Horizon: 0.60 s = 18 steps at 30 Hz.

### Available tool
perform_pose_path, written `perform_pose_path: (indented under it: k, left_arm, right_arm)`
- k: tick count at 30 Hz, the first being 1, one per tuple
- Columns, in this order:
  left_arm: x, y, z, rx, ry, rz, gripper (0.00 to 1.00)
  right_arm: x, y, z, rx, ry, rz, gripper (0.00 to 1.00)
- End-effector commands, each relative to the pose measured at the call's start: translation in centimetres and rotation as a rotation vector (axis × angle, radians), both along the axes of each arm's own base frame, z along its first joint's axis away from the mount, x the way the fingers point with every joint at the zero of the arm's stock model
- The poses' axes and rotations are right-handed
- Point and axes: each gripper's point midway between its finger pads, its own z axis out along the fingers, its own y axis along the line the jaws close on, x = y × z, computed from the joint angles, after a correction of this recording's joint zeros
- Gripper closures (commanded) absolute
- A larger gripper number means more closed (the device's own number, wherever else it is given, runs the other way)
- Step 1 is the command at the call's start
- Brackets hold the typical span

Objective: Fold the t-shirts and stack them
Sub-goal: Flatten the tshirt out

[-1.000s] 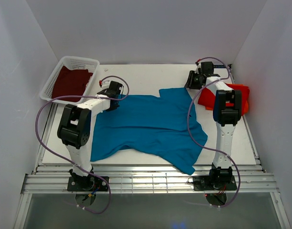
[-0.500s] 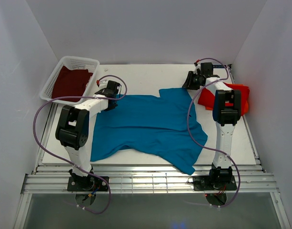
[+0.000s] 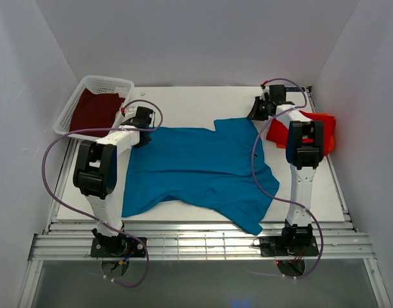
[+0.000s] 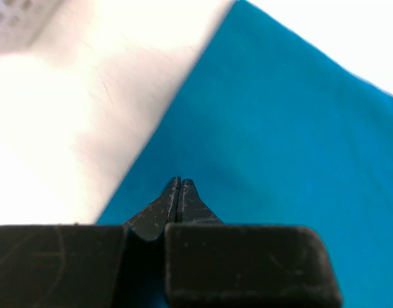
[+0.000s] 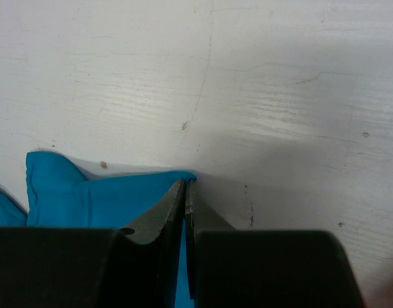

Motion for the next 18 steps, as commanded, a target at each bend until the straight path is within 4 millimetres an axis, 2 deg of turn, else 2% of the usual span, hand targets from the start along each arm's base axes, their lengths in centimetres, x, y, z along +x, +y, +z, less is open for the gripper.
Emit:
perform_pose_path:
  k: [1,3,4,6,7,10,11,13,15,18]
  left_arm:
    - [2.3,1.7,0.3,-0.023,-0.039,0.055,0.98]
    - [3.6,1.9,0.7,-0.025,-0.054,0.057,1.00]
    - [4.0,2.1,0.3,-0.019,-0.047,0.059,1.00]
    - [5.3,2.2,1.1,-0.014,-0.076,0.062,1.00]
    - [5.7,2.4,0.7,-0.005,-0.070,0.062,1.00]
    - [7.5,2.7,1.6,0.010,-0.102,0.067,1.00]
    - [7.8,2.7,1.1,0.017,-0.094,0.067,1.00]
    - [8.9,2.8,1.6,0.015,-0.127,0.068,1.00]
    - [9.5,2.7,1.6,0.013,-0.141,0.063,0.94]
    - [10.7,2.1,2.5,-0.011,-0.205,0.036,0.71]
  right_arm:
    - [3.8,0.2,5.7,0.019,-0.175,-0.026,0.92]
    - [4.9,0.4,6.7,0.030,-0.202,-0.026,0.92]
    - [6.1,0.5,7.9,0.042,-0.235,-0.025,0.92]
    - [7.0,0.7,8.7,0.055,-0.255,-0.024,0.92]
    - [7.5,0.9,9.1,0.063,-0.266,-0.024,0.92]
    - [8.0,0.9,9.3,0.075,-0.278,-0.024,0.92]
    - [7.8,1.1,8.9,0.078,-0.271,-0.020,0.92]
    - [7.7,1.2,8.2,0.081,-0.261,-0.013,0.92]
    - [7.4,1.2,7.3,0.078,-0.246,-0.006,0.92]
    - [6.9,1.4,6.0,0.076,-0.220,0.011,0.92]
